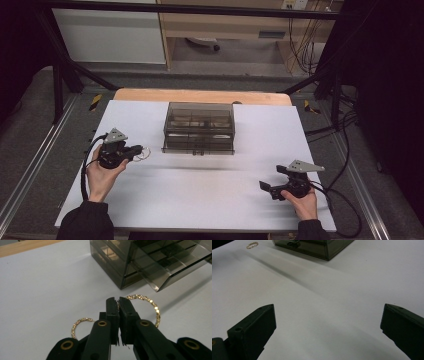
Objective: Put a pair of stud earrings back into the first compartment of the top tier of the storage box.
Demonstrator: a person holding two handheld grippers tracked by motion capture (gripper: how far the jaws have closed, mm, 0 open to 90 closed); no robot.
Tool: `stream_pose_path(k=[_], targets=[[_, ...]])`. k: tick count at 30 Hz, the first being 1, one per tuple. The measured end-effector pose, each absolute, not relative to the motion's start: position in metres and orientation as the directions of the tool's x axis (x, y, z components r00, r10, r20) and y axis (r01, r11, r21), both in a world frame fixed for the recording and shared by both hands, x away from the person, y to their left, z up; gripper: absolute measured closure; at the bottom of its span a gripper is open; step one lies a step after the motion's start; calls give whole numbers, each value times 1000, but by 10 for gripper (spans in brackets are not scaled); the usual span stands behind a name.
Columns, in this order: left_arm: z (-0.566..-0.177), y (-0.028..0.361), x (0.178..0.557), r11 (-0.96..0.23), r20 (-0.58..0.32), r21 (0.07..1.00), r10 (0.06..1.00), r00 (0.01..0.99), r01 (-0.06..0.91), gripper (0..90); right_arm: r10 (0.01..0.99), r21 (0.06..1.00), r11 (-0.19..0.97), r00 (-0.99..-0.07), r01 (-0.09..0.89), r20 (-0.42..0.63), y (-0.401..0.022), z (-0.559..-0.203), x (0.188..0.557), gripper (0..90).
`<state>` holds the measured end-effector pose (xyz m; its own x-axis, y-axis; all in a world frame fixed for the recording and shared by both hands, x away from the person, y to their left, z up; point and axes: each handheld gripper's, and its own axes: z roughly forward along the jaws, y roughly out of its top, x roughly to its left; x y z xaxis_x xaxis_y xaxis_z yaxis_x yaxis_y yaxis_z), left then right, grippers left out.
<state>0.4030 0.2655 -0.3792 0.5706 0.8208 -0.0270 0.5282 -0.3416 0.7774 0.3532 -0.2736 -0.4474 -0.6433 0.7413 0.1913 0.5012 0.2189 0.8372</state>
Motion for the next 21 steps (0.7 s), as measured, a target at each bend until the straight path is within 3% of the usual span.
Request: stream_pose_path(k=[21], targets=[[-350,234,399,-354,-30,798,785,618,487,856,743,835,222,-642,504,190,-273,-449,353,7]])
